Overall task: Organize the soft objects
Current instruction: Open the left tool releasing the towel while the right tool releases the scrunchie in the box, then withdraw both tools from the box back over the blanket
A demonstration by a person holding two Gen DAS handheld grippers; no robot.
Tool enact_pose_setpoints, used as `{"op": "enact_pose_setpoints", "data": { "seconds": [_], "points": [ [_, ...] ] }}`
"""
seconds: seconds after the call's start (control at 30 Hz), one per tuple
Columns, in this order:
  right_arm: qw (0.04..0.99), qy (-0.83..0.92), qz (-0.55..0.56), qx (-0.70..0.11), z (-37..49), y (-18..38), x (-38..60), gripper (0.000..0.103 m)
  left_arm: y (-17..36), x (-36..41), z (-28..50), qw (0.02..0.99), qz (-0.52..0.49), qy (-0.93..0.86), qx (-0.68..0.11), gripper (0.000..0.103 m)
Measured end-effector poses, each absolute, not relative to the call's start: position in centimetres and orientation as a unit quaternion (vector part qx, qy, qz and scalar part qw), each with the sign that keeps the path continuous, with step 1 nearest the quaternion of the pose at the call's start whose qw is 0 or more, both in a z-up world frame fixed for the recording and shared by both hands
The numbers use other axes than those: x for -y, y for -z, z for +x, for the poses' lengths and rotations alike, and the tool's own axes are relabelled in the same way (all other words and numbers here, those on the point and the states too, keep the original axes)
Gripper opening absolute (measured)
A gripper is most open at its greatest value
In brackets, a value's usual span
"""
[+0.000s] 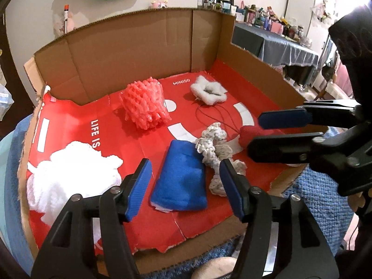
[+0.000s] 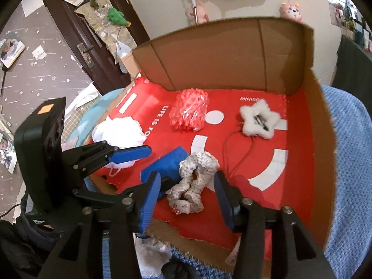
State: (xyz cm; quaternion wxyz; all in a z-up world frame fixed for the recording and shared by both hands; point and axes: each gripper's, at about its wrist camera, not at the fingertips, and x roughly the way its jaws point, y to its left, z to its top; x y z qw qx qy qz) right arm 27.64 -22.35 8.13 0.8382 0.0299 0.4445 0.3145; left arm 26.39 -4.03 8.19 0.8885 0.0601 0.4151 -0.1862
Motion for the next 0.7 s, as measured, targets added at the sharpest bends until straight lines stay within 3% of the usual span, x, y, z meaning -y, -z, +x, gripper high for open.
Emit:
{"op": "enact_pose_setpoints", "data": {
  "seconds": [0.47,0.7],
  "points": [
    [0.886,-0.275,0.031,-0.373,21.6,-13.4,24.4,0.1,-13.5,1.7,19.3,0.923,0.023,0.177,-0.342,0.08],
    [0.915,-0.237,-0.003,-0.327,16.3,-15.1,23.9,0.103,-15.0,-0.1,14.2,0.939,0.004,0.163,-0.302,0.086]
  ]
}}
